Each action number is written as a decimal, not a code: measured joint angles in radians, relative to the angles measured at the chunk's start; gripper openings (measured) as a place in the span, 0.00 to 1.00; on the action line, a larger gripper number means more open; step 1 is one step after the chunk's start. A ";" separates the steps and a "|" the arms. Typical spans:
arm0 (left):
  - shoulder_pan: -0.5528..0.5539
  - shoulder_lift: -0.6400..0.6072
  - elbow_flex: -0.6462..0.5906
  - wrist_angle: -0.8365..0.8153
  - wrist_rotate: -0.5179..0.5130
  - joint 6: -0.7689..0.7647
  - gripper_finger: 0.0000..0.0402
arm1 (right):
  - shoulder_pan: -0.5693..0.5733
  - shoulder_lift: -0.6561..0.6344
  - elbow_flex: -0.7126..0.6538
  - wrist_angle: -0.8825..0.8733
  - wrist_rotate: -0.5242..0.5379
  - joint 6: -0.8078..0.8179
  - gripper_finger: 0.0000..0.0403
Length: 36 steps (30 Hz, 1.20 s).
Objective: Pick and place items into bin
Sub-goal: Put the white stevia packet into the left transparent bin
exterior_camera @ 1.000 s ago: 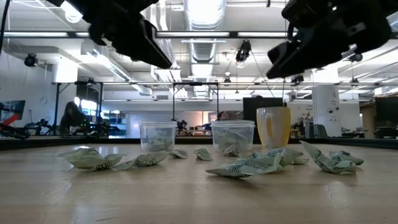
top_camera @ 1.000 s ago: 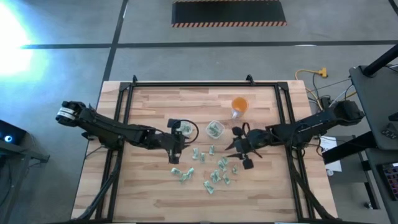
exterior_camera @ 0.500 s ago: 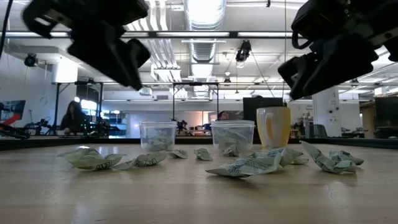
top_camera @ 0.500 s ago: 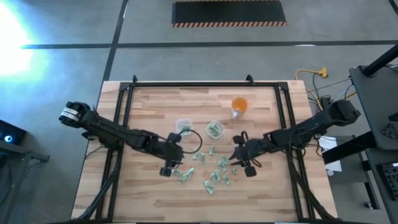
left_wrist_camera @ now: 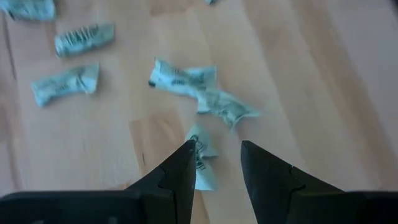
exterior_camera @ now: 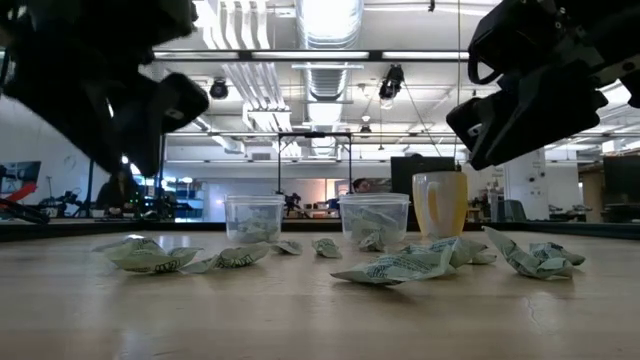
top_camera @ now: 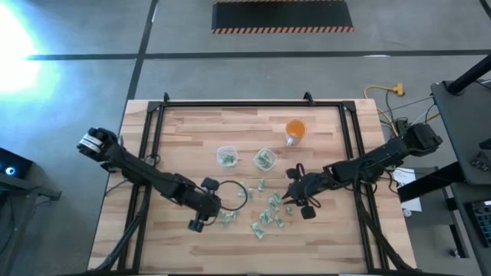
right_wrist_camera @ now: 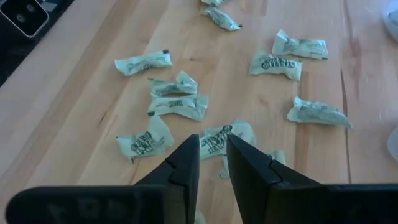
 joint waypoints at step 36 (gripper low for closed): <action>0.000 0.131 -0.043 0.019 -0.075 -0.074 0.24 | 0.000 0.000 0.001 0.005 0.000 0.001 0.17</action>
